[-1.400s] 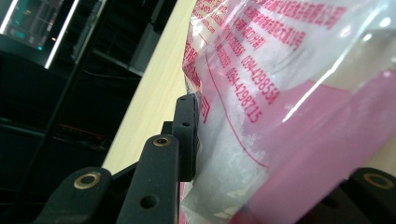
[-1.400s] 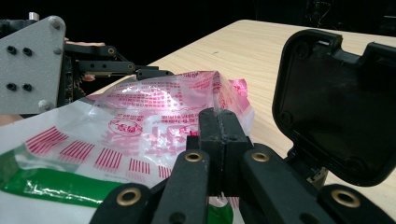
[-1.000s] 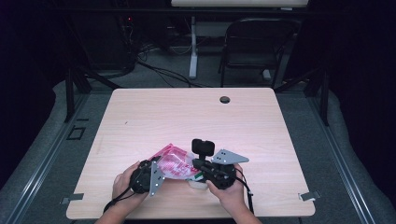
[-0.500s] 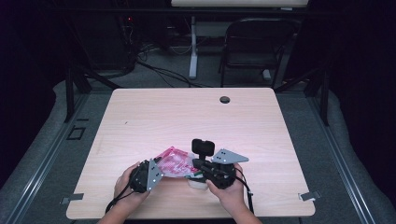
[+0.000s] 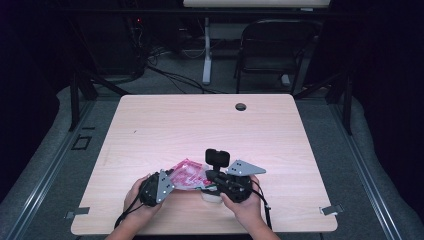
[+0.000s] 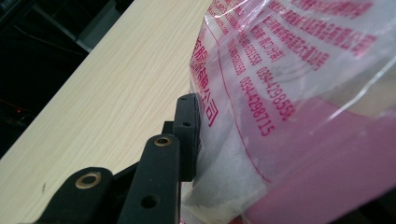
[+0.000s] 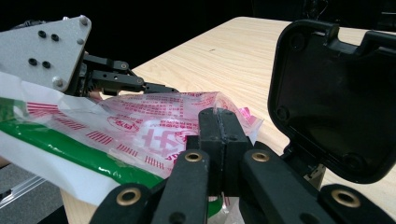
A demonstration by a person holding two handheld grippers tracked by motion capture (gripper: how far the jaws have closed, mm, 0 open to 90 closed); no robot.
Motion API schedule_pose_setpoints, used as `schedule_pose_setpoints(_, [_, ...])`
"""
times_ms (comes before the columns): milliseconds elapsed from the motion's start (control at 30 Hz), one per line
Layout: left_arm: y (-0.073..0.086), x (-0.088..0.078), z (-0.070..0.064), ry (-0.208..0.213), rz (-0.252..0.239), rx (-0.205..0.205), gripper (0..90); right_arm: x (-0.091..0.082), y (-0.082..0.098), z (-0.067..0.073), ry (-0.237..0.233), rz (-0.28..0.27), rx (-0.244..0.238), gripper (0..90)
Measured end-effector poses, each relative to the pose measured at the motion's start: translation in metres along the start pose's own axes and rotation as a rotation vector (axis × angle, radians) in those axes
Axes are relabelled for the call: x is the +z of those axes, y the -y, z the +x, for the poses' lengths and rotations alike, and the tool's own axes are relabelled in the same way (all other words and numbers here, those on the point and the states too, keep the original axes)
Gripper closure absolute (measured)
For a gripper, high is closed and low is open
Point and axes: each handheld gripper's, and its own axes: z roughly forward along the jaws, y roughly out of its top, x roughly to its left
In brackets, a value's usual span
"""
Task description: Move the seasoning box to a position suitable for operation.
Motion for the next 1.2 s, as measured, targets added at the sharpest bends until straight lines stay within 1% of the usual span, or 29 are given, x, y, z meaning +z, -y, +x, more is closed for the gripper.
schedule_pose_setpoints(200, [0.000,0.000,0.000,-0.010,-0.004,0.017,75.1,0.000,0.000,0.000,-0.007,-0.006,0.003,89.5])
schedule_pose_setpoints(300, [0.001,0.000,-0.001,-0.020,-0.006,0.026,75.1,-0.002,-0.002,0.000,-0.002,-0.010,0.008,87.4])
schedule_pose_setpoints(333, [0.001,0.000,-0.001,-0.020,-0.006,0.025,75.1,-0.002,-0.002,-0.001,-0.009,-0.017,0.013,86.3])
schedule_pose_setpoints(367, [0.002,0.000,0.000,-0.022,-0.005,0.027,75.2,-0.004,-0.003,-0.001,-0.006,-0.021,0.014,85.2])
schedule_pose_setpoints(433, [0.003,0.001,0.000,-0.011,-0.006,0.022,75.2,-0.005,-0.004,-0.001,-0.005,-0.034,0.020,82.8])
schedule_pose_setpoints(467, [0.004,0.002,0.001,-0.011,-0.003,0.023,75.2,-0.006,-0.005,-0.002,-0.006,-0.036,0.019,80.5])
schedule_pose_setpoints(500, [0.005,0.002,0.001,-0.008,-0.003,0.022,75.3,-0.007,-0.006,-0.002,-0.006,-0.051,0.029,76.4])
schedule_pose_setpoints(533, [0.005,0.002,0.002,-0.006,-0.003,0.022,75.3,-0.007,-0.006,-0.002,-0.006,-0.051,0.029,76.4])
schedule_pose_setpoints(567, [0.005,0.003,0.002,-0.002,-0.001,0.015,75.3,-0.008,-0.007,-0.003,-0.010,-0.057,0.034,72.8])
schedule_pose_setpoints(600, [0.005,0.003,0.002,0.003,0.000,0.011,75.3,-0.008,-0.007,-0.003,-0.010,-0.057,0.034,72.8])
schedule_pose_setpoints(667, [0.006,0.003,0.003,0.009,-0.005,-0.003,75.3,-0.009,-0.008,-0.003,-0.018,-0.073,0.041,70.4])
schedule_pose_setpoints(800, [0.008,0.004,0.005,0.025,-0.006,-0.016,75.3,-0.010,-0.009,-0.002,-0.016,-0.084,0.047,65.8])
schedule_pose_setpoints(933, [0.008,0.005,0.005,0.034,-0.005,-0.020,75.4,-0.011,-0.010,-0.003,-0.021,-0.085,0.048,63.5])
schedule_pose_setpoints(1067, [0.010,0.006,0.007,0.036,-0.004,-0.032,75.4,-0.013,-0.011,-0.002,-0.026,-0.100,0.061,60.3])
schedule_pose_setpoints(1100, [0.011,0.006,0.007,0.040,-0.002,-0.044,75.4,-0.013,-0.011,-0.002,-0.025,-0.105,0.063,60.0])
schedule_pose_setpoints(1167, [0.012,0.007,0.009,0.042,-0.001,-0.053,75.4,-0.014,-0.012,-0.003,-0.024,-0.111,0.058,58.9])
schedule_pose_setpoints(1200, [0.013,0.007,0.010,0.045,-0.001,-0.064,75.4,-0.014,-0.012,-0.003,-0.023,-0.115,0.060,58.6])
